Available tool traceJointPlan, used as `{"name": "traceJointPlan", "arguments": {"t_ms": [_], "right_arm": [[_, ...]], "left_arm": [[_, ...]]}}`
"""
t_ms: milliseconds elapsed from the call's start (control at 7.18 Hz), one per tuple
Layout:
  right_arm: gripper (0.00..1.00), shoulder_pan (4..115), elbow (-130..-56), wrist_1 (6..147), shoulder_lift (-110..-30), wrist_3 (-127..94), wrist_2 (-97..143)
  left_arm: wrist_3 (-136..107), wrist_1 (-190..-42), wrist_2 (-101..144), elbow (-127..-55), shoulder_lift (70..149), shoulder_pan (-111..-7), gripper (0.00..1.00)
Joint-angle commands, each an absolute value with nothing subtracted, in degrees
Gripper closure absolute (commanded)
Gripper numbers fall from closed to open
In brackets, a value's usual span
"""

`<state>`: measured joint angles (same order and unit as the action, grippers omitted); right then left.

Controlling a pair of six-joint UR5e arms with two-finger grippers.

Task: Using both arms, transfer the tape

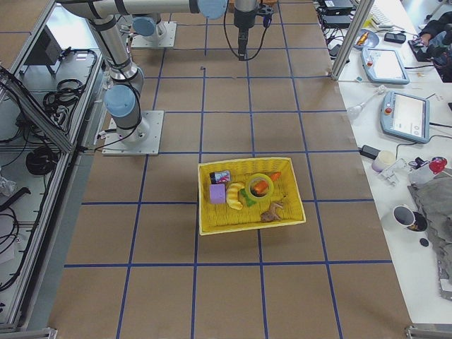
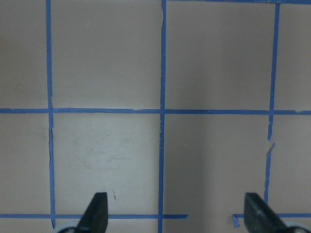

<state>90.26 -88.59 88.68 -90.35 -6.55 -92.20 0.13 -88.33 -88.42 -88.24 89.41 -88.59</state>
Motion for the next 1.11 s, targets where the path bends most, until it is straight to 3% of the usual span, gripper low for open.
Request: {"name": "traceJointPlan", "arguments": {"t_ms": [0,975], "right_arm": [[0.0,90.3,-88.6,88.7,-90.4,-6.7,-92.5],[0.0,89.6,-88.8,88.7,-89.8,-6.4,-93.9]], "left_arm": [[0.1,-88.3,-88.4,-88.2,89.4,-88.6,0.0],[0.1,-88.2,-88.4,-88.2,89.4,-88.6,0.0]]}}
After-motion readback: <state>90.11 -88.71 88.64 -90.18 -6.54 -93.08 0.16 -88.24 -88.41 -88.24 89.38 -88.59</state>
